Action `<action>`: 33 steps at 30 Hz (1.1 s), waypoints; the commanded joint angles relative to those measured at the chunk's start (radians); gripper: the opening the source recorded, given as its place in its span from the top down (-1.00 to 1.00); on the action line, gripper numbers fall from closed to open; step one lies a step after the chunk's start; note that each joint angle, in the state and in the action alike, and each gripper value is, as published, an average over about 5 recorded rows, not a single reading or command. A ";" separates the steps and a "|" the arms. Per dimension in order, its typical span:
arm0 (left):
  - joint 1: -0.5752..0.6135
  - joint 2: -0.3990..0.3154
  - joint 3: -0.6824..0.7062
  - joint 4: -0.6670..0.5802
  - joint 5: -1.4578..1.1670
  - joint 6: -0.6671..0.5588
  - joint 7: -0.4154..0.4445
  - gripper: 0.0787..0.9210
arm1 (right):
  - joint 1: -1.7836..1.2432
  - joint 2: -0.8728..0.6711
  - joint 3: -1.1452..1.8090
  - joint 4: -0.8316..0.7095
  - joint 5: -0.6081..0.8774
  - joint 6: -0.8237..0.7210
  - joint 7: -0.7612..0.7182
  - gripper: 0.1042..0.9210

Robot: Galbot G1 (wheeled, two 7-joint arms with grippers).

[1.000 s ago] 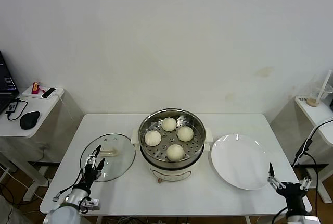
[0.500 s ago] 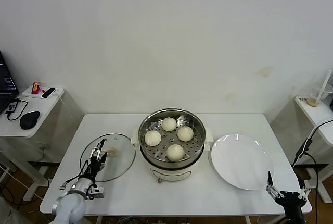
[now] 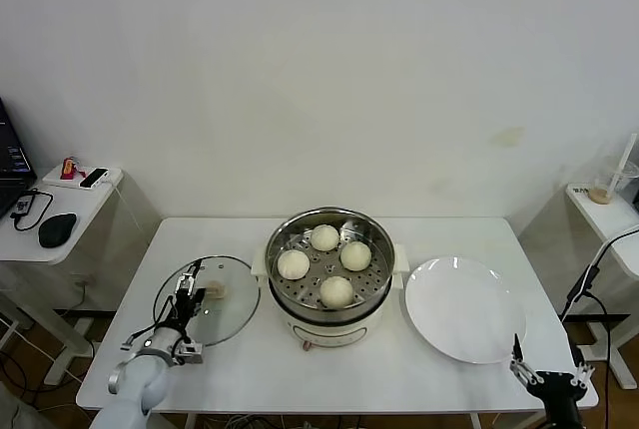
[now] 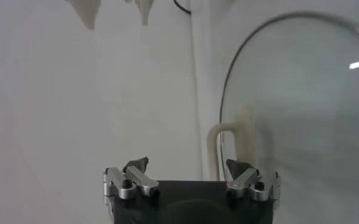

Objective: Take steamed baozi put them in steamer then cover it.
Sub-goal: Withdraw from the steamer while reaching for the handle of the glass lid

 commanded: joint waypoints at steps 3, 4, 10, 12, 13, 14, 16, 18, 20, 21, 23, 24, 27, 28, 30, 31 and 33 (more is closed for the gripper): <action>-0.059 -0.002 0.017 0.064 -0.002 0.005 0.003 -0.77 | 0.007 0.002 -0.001 -0.020 -0.008 -0.002 -0.002 -0.76; -0.063 -0.002 0.018 0.067 -0.003 0.005 0.004 -0.75 | 0.008 0.002 -0.002 -0.022 -0.009 -0.002 -0.002 -0.76; -0.072 0.000 0.026 0.085 -0.013 0.006 0.012 -0.41 | 0.012 0.002 -0.004 -0.030 -0.013 -0.004 -0.004 -0.76; -0.070 0.001 0.028 0.087 -0.020 0.007 0.015 -0.26 | 0.013 0.002 -0.004 -0.031 -0.015 -0.005 -0.004 -0.76; -0.070 0.001 0.030 0.090 -0.023 0.007 0.016 -0.20 | 0.014 0.002 -0.005 -0.032 -0.015 -0.005 -0.005 -0.76; -0.070 0.001 0.030 0.093 -0.025 0.007 0.016 -0.12 | 0.014 0.002 -0.005 -0.033 -0.016 -0.005 -0.005 -0.76; -0.070 0.000 0.030 0.101 -0.028 0.006 0.010 0.01 | 0.015 0.003 -0.007 -0.033 -0.018 -0.005 -0.005 -0.76; -0.069 -0.002 0.030 0.105 -0.033 0.005 0.002 0.15 | 0.015 0.003 -0.008 -0.033 -0.020 -0.005 -0.005 -0.76; -0.065 -0.004 0.029 0.104 -0.041 0.002 -0.008 0.29 | 0.014 0.003 -0.010 -0.032 -0.022 -0.005 -0.005 -0.76; -0.062 -0.004 0.029 0.101 -0.044 0.000 -0.014 0.35 | 0.013 0.003 -0.010 -0.030 -0.022 -0.005 -0.005 -0.76; -0.051 -0.006 0.025 0.087 -0.051 -0.005 -0.027 0.50 | 0.012 0.002 -0.010 -0.027 -0.021 -0.007 -0.005 -0.76; -0.042 -0.007 0.022 0.074 -0.053 -0.007 -0.034 0.56 | 0.011 0.001 -0.009 -0.025 -0.020 -0.008 -0.006 -0.76; -0.007 -0.011 0.004 0.017 -0.052 -0.008 -0.056 0.76 | 0.011 -0.003 -0.010 -0.020 -0.017 -0.010 -0.008 -0.76; 0.008 -0.014 -0.006 -0.006 -0.049 -0.007 -0.064 0.80 | 0.011 -0.005 -0.011 -0.019 -0.016 -0.011 -0.009 -0.76; 0.039 -0.020 -0.029 -0.057 -0.041 -0.003 -0.077 0.85 | 0.011 -0.008 -0.016 -0.017 -0.015 -0.012 -0.010 -0.76; 0.056 -0.023 -0.042 -0.089 -0.037 0.000 -0.081 0.85 | 0.012 -0.011 -0.020 -0.016 -0.015 -0.012 -0.011 -0.76; 0.092 -0.026 -0.070 -0.154 -0.032 0.008 -0.083 0.85 | 0.013 -0.016 -0.029 -0.015 -0.016 -0.013 -0.012 -0.76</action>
